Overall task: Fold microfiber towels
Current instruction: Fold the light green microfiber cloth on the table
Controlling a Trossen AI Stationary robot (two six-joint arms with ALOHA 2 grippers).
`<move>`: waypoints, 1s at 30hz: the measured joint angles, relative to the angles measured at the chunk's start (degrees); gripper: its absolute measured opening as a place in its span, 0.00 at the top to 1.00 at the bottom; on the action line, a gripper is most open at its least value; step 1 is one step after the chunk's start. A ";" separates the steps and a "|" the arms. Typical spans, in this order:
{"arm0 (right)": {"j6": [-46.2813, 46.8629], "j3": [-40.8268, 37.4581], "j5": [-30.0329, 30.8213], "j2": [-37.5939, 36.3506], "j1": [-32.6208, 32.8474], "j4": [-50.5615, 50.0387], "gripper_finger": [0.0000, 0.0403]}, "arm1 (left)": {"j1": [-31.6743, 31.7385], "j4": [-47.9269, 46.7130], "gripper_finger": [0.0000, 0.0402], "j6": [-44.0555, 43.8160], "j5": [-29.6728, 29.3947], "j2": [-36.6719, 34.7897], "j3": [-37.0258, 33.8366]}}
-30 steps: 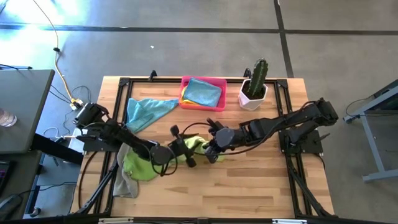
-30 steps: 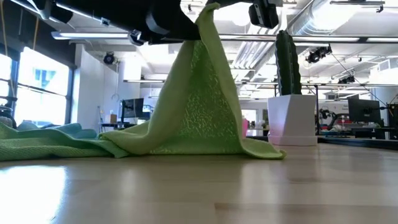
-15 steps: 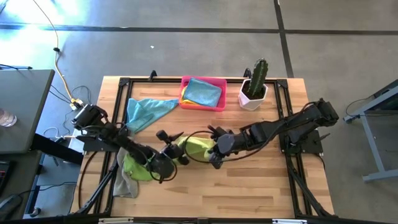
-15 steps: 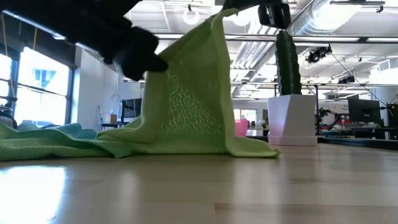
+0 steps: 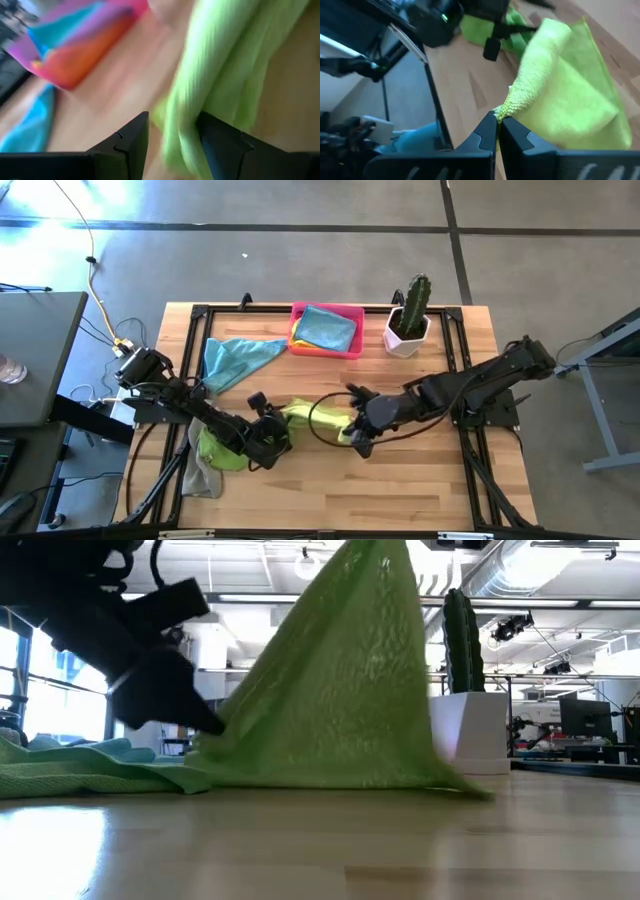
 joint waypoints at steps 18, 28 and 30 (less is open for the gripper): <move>0.62 0.00 10.84 -0.36 -3.78 -5.11 1.00 | 0.38 30.83 0.61 28.03 21.57 -1.05 0.07; 0.62 0.00 9.63 0.43 -4.57 -4.98 1.00 | 3.16 48.95 0.61 33.53 21.19 9.81 0.00; 0.78 0.00 9.62 0.54 -4.57 -4.86 1.00 | 4.29 51.71 0.61 33.64 20.71 12.11 0.07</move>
